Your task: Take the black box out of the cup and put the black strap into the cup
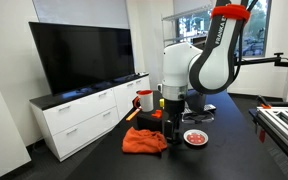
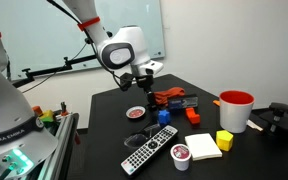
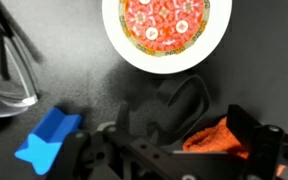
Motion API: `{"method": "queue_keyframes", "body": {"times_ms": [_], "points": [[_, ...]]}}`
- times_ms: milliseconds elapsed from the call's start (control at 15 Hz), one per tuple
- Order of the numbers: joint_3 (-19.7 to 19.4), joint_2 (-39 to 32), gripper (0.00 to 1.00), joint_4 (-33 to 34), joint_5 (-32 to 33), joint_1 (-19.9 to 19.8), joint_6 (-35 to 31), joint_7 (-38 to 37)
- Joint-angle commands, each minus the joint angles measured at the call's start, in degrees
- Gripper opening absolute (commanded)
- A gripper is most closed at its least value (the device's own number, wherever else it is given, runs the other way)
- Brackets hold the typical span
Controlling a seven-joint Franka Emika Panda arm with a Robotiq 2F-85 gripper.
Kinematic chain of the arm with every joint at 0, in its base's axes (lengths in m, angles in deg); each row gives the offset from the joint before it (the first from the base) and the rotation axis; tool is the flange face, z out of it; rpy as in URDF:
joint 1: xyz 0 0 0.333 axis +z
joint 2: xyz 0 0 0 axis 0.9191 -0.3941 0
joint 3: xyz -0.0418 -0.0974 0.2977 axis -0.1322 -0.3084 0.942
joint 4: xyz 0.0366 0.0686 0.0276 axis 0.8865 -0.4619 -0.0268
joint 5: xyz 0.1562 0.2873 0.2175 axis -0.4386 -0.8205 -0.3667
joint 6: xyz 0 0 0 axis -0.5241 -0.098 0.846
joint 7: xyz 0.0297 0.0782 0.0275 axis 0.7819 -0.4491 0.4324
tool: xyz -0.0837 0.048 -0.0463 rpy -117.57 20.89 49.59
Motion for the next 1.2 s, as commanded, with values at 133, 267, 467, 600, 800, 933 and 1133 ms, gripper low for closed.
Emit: {"method": "queue_keyframes", "body": {"times_ms": [133, 267, 467, 600, 800, 933, 1133], "points": [[0.21, -0.85, 1.0, 0.09, 1.38, -0.56, -2.4, 0.42], [0.23, -1.07, 0.72, 0.28, 1.3, -0.64, -2.3, 0.64], [0.27, -1.03, 0.5, 0.7, 1.22, -0.77, -2.19, 0.7], [0.33, -0.69, 0.35, 0.74, 1.24, -0.87, -2.17, 0.74], [0.11, -0.52, 0.12, 0.76, 1.24, -1.14, -2.13, 0.77], [-0.01, -0.47, 0.01, 0.8, 1.26, -1.28, -2.12, 0.77], [0.07, -0.43, 0.0, 0.81, 1.21, -1.47, -2.08, 0.81]]}}
